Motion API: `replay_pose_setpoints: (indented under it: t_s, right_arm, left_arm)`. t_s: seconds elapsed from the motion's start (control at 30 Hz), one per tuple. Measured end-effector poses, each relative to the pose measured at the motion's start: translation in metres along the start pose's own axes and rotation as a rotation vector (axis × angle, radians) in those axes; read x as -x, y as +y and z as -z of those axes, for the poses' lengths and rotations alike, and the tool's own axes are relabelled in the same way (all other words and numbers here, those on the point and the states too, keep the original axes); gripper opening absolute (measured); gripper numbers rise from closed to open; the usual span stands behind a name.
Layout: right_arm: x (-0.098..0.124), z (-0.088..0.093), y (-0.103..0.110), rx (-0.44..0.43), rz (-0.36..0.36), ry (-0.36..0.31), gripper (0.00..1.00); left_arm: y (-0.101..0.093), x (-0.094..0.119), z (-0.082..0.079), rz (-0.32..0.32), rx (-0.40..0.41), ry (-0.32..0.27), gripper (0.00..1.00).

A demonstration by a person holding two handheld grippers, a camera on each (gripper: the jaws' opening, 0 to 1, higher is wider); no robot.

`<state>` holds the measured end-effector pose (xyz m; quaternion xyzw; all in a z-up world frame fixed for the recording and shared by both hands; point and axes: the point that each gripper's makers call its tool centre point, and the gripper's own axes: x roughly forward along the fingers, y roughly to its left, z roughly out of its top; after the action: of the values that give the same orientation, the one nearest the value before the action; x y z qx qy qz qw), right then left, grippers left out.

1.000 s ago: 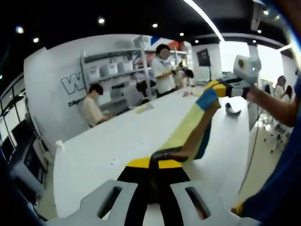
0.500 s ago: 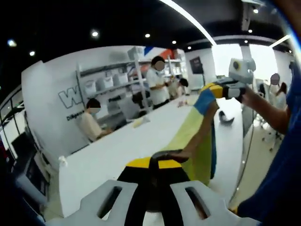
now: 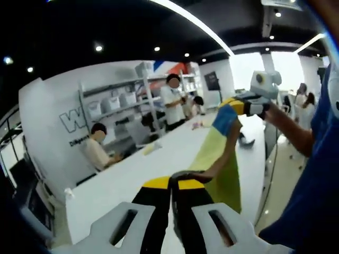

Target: Fold the garment on the visible template until the final outline fits inside the template.

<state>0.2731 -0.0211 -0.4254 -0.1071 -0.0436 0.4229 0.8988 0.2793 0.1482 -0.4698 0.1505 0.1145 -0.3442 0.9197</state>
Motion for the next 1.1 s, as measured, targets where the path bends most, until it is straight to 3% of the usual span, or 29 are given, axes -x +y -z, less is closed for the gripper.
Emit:
replay_pose_setpoints:
  t_s: [0.23, 0.33, 0.53, 0.6, 0.77, 0.83, 0.9, 0.93, 0.97, 1.03, 1.07, 1.1]
  right_arm:
    - [0.008, -0.017, 0.001, 0.018, 0.007, -0.017, 0.00]
    - [0.014, -0.033, 0.003, 0.042, 0.008, -0.031, 0.00]
    - [0.020, -0.047, 0.006, 0.057, 0.007, -0.051, 0.00]
    - [0.029, -0.048, 0.006, 0.105, 0.029, -0.019, 0.00]
    - [0.052, -0.057, 0.028, 0.101, -0.017, 0.007, 0.00]
    - [0.055, -0.058, 0.033, 0.084, -0.040, 0.012, 0.00]
    - [0.051, -0.049, 0.032, 0.053, -0.065, 0.038, 0.00]
    - [0.046, -0.037, 0.028, 0.033, -0.065, 0.070, 0.00]
    - [0.041, -0.024, 0.023, 0.014, -0.065, 0.103, 0.00]
    - [0.026, 0.010, 0.010, -0.021, -0.060, 0.164, 0.00]
    - [0.016, 0.032, 0.000, -0.041, -0.050, 0.200, 0.00]
    - [0.010, 0.043, -0.005, -0.052, -0.045, 0.211, 0.00]
  left_arm:
    - [-0.006, 0.008, -0.020, 0.027, -0.005, -0.027, 0.01]
    - [-0.011, 0.013, -0.036, 0.047, -0.030, -0.050, 0.01]
    - [-0.015, 0.021, -0.049, 0.059, -0.036, -0.058, 0.01]
    - [-0.024, 0.029, -0.056, 0.077, -0.049, -0.058, 0.01]
    - [-0.050, 0.050, -0.061, 0.139, -0.071, -0.045, 0.01]
    - [-0.052, 0.053, -0.061, 0.153, -0.065, -0.045, 0.01]
    - [-0.048, 0.047, -0.055, 0.165, -0.054, -0.038, 0.01]
    - [-0.047, 0.045, -0.053, 0.167, -0.050, -0.035, 0.01]
    - [-0.039, 0.029, -0.034, 0.175, -0.013, 0.007, 0.01]
    - [-0.034, 0.015, -0.021, 0.172, -0.012, 0.028, 0.01]
    - [-0.020, -0.015, 0.003, 0.176, -0.004, 0.044, 0.01]
    - [-0.016, -0.024, 0.009, 0.169, 0.003, 0.051, 0.01]
